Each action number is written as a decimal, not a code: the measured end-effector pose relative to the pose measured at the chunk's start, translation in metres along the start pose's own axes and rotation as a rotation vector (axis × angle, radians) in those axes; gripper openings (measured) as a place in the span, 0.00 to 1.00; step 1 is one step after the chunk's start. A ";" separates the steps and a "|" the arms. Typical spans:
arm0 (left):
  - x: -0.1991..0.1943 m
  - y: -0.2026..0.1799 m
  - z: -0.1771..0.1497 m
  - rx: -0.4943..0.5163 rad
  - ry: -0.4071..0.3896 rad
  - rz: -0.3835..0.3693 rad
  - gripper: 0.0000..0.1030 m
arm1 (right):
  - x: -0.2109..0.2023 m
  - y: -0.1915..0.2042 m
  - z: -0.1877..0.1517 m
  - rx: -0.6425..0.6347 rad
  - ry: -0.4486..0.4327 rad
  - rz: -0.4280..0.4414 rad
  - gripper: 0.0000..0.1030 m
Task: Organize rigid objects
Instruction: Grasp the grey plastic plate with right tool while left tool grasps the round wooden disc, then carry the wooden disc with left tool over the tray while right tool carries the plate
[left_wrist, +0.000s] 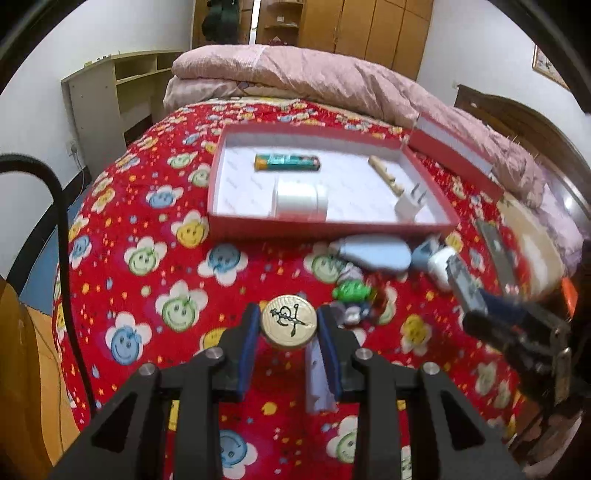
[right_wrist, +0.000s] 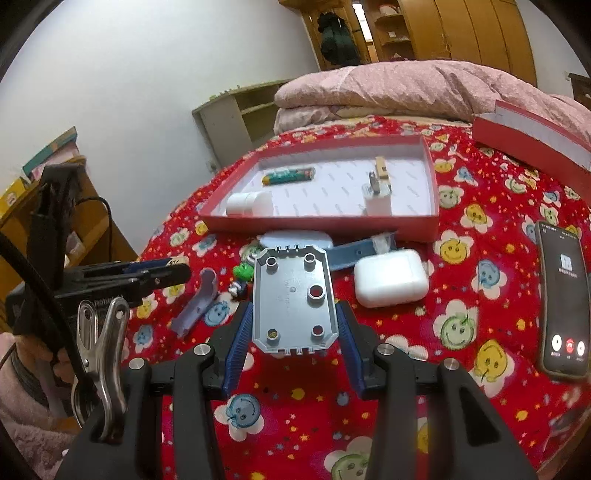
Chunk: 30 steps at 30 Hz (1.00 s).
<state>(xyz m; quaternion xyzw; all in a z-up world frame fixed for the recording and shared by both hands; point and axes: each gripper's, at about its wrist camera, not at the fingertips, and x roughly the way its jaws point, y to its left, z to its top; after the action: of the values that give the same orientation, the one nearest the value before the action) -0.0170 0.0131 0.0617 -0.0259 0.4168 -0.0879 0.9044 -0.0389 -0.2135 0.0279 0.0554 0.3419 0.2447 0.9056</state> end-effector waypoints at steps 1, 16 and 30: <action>-0.001 0.000 0.003 -0.003 -0.006 -0.004 0.32 | -0.001 -0.001 0.002 0.003 -0.007 0.005 0.44; 0.005 0.000 0.039 -0.029 -0.040 0.006 0.32 | -0.009 -0.004 0.040 -0.010 -0.084 -0.024 0.44; 0.015 0.013 0.077 -0.032 -0.062 -0.007 0.32 | 0.000 -0.014 0.075 0.011 -0.091 -0.066 0.44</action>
<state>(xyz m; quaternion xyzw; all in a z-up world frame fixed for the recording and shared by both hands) 0.0533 0.0209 0.0991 -0.0445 0.3900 -0.0835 0.9159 0.0156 -0.2201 0.0812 0.0599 0.3034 0.2100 0.9275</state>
